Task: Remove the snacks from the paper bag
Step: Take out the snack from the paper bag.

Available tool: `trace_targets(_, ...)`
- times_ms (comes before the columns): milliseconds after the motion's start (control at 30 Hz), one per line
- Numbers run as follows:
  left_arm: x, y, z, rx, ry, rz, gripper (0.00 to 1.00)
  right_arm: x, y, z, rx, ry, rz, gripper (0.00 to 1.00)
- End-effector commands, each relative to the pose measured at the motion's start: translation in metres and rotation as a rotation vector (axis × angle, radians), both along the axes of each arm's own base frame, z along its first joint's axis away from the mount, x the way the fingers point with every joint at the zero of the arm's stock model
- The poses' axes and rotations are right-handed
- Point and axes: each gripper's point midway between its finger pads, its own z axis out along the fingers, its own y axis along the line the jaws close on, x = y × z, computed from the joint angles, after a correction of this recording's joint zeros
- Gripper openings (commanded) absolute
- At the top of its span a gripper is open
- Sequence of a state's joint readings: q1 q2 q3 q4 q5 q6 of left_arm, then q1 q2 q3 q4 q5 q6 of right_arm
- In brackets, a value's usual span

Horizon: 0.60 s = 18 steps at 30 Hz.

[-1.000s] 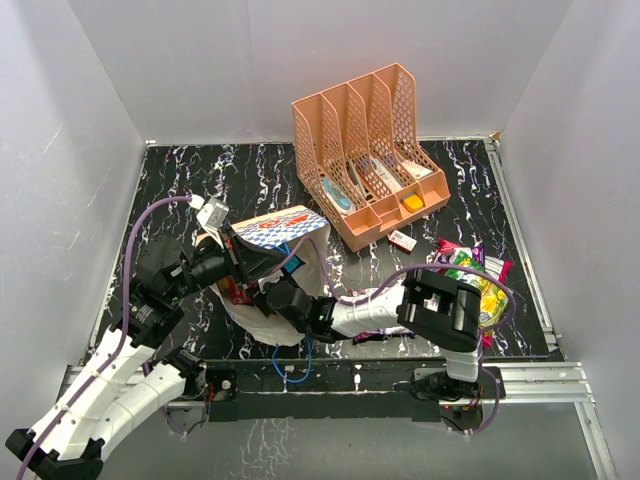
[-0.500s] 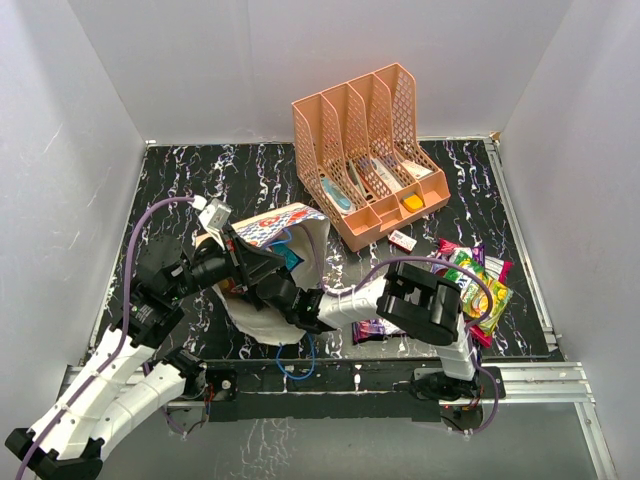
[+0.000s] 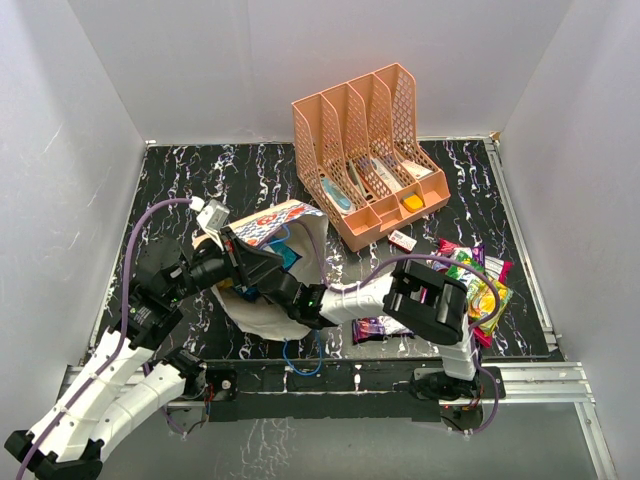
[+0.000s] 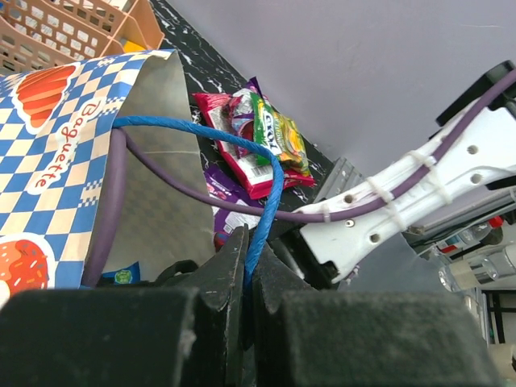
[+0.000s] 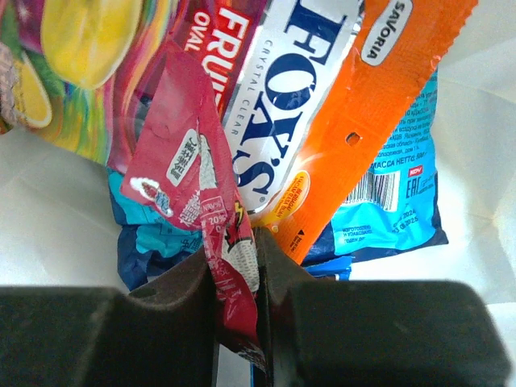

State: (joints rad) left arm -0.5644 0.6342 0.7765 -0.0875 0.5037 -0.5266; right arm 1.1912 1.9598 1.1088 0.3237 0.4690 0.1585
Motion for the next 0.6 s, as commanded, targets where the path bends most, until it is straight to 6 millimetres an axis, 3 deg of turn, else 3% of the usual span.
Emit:
trace_targets(0,0.001,0.003,0.014,0.014,-0.042,0.015,0.00,0.000,-0.009,0.033,0.041,-0.045,0.023,0.08)
trace_targets(200,0.008,0.009,0.022,0.016,-0.068,0.073,0.00,-0.011,-0.027,0.046,0.044,-0.052,0.056,0.08)
trace_targets(567,0.014,0.007,0.016,0.021,-0.054,0.082,0.00,-0.037,-0.049,0.135,0.252,-0.140,0.158,0.08)
